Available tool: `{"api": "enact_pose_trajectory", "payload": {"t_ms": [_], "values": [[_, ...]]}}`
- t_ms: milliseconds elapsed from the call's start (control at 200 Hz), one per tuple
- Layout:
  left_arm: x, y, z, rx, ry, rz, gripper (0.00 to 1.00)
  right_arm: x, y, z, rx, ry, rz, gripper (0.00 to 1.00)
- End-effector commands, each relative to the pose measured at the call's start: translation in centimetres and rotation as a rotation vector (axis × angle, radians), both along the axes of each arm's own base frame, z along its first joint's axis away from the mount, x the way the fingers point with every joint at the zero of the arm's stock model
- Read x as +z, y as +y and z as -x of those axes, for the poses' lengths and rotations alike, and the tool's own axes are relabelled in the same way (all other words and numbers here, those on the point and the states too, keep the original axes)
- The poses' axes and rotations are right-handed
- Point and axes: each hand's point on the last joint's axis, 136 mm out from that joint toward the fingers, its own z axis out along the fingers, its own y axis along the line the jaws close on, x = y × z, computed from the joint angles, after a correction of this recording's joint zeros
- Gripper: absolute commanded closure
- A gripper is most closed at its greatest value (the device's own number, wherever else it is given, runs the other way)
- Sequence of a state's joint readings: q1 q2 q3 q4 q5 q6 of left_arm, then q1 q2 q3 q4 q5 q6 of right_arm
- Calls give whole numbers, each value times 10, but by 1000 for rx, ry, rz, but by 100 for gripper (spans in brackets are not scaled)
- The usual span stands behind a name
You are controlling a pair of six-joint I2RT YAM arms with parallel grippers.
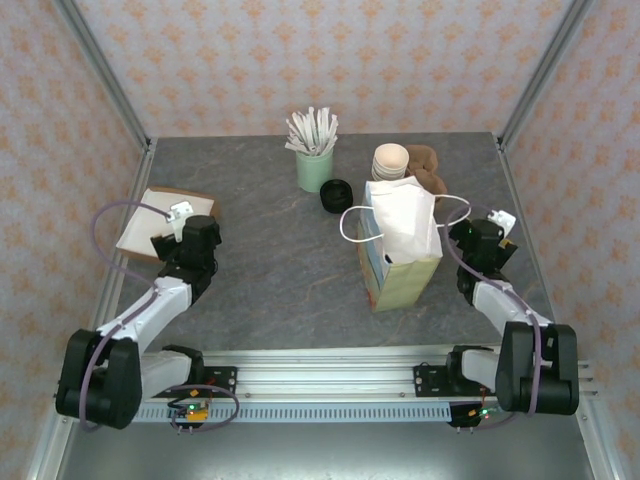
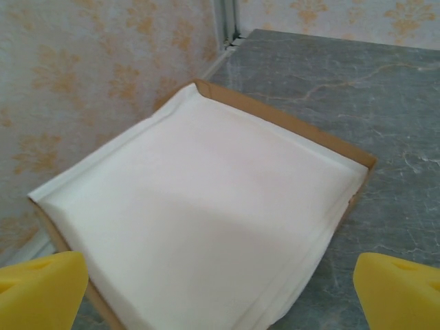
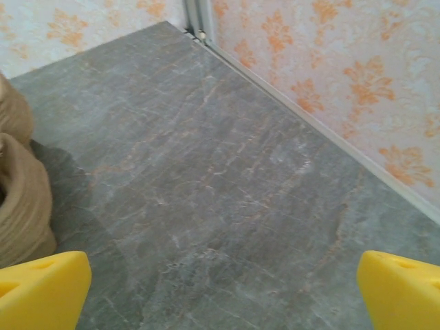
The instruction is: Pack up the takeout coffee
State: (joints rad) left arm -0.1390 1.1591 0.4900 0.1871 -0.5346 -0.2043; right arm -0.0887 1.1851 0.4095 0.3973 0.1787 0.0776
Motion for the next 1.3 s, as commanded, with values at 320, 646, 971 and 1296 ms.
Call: {"api": "enact_pose_trajectory", "payload": {"t_ms": [320, 646, 971, 1296], "values": [[-11, -25, -28, -190, -106, -30, 0, -2, 24, -21, 116, -164, -26, 1], [-40, -25, -56, -260, -74, -8, 0, -28, 31, -29, 93, -107, 41, 1], [-42, -23, -56, -266, -74, 11, 0, -31, 41, -42, 125, -42, 81, 1], [-42, -24, -56, -267, -73, 11, 0, -31, 42, -42, 126, -42, 82, 1]]}}
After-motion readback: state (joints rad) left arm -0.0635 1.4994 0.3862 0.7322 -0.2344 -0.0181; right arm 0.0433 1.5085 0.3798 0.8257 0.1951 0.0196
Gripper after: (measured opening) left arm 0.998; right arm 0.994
